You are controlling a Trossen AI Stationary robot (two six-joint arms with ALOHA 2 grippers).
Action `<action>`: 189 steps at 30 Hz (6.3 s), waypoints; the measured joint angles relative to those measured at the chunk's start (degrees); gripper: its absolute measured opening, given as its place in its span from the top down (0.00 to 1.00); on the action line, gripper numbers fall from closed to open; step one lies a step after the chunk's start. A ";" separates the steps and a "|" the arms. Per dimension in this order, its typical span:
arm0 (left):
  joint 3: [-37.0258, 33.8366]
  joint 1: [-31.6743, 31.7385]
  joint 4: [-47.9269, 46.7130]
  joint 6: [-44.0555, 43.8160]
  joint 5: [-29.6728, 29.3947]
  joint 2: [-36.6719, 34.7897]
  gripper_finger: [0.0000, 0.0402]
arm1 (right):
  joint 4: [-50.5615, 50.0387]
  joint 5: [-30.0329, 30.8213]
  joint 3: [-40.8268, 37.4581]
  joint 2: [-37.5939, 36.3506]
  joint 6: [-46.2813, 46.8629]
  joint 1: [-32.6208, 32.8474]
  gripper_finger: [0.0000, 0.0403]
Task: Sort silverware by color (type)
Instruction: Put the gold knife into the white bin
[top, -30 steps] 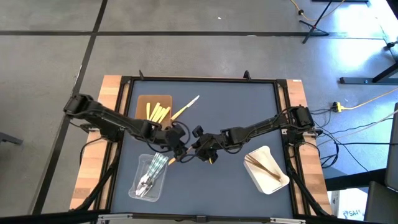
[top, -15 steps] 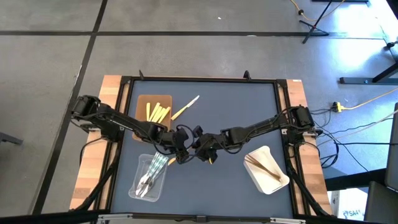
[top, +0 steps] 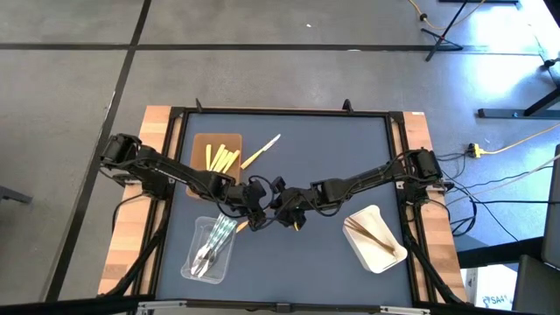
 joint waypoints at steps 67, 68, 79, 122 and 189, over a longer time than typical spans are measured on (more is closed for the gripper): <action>0.02 2.19 19.08 7.00 -22.35 -0.11 0.96 | -47.17 15.53 -3.45 -39.10 40.15 3.69 0.63; 0.02 2.17 20.44 7.94 -23.29 -0.11 0.95 | -45.94 16.39 -5.25 -40.92 41.43 3.69 0.63; 0.00 2.16 38.32 26.89 -28.98 -0.09 0.95 | 8.14 20.00 -35.44 -57.97 48.76 2.87 0.63; 0.00 2.01 44.55 35.91 -28.72 -0.04 0.95 | 59.39 -10.94 -33.73 -30.67 49.57 -12.09 0.71; 0.00 2.01 38.02 30.95 -28.33 -0.04 0.61 | 36.51 -9.48 -33.79 -43.26 49.99 -12.07 1.00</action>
